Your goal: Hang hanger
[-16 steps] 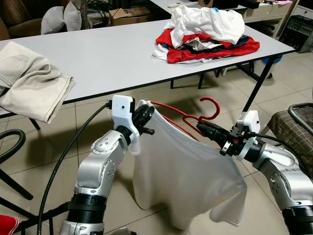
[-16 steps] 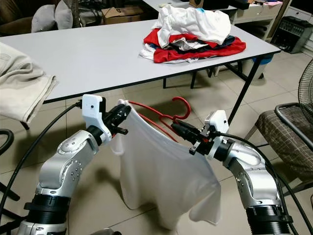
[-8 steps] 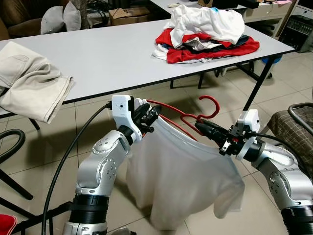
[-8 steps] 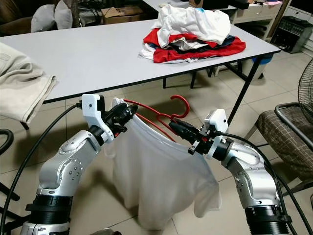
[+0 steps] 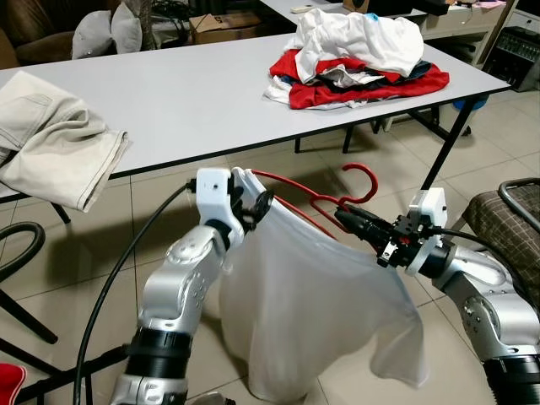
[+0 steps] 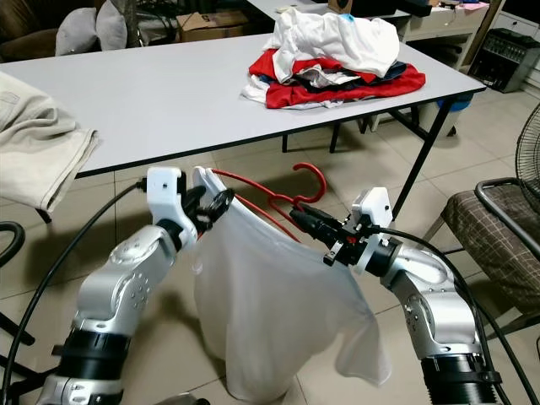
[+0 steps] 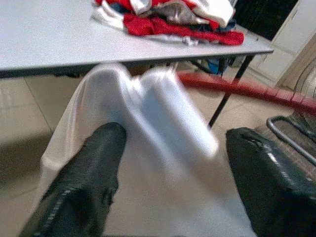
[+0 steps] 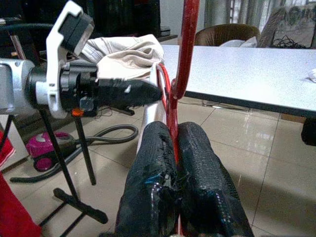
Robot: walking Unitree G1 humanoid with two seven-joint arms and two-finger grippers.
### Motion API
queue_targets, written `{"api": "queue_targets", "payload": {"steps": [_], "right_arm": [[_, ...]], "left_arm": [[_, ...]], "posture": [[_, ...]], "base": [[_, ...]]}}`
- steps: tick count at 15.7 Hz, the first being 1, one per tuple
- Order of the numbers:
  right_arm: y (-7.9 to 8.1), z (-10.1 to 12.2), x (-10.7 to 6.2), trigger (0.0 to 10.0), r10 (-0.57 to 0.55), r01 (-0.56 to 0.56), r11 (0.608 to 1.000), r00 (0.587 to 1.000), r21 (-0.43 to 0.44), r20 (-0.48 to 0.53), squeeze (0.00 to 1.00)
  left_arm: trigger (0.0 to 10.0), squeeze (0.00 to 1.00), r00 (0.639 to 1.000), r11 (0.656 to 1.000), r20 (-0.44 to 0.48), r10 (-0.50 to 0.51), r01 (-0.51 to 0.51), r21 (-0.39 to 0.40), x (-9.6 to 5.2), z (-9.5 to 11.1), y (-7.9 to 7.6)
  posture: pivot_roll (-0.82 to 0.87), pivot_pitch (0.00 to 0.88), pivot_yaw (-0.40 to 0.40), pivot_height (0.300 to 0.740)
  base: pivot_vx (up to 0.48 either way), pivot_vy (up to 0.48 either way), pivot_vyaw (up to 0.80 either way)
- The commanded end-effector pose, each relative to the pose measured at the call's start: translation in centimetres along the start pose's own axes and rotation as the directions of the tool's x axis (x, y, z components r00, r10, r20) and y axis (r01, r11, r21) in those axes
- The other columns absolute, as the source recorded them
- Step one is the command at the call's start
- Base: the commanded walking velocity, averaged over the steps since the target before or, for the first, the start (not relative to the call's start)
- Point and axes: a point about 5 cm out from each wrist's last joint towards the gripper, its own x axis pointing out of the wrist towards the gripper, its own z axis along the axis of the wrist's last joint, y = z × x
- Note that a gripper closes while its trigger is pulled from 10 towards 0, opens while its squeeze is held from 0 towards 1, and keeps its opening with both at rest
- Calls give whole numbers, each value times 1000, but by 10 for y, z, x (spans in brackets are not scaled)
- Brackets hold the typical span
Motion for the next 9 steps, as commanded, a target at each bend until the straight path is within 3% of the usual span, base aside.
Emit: {"api": "queue_targets", "payload": {"steps": [1, 2, 4, 9], "right_arm": [[1, 15, 4, 10000, 20, -18, 999, 999, -39, 50, 0], [1, 15, 4, 10000, 20, -18, 999, 999, -40, 48, 0], [1, 14, 4, 10000, 21, -19, 999, 999, -40, 46, 0], [2, 15, 4, 10000, 25, -24, 999, 999, -43, 40, 0]], "left_arm": [[10000, 737, 1000, 1000, 7, 11, -12, 18, 3, 2, 0], [8353, 0, 1000, 999, 5, 25, -25, 27, 3, 2, 1], [0, 0, 999, 998, -6, 50, -50, 43, 4, 0, 4], [0, 0, 995, 992, -7, 99, -98, 80, 4, 0, 11]], "posture": [[-132, 0, 23, 740], [-132, 0, 23, 740], [-132, 0, 23, 740], [-134, 0, 21, 740]], "base": [[0, 0, 0], [0, 0, 0], [0, 0, 0], [0, 0, 0]]}}
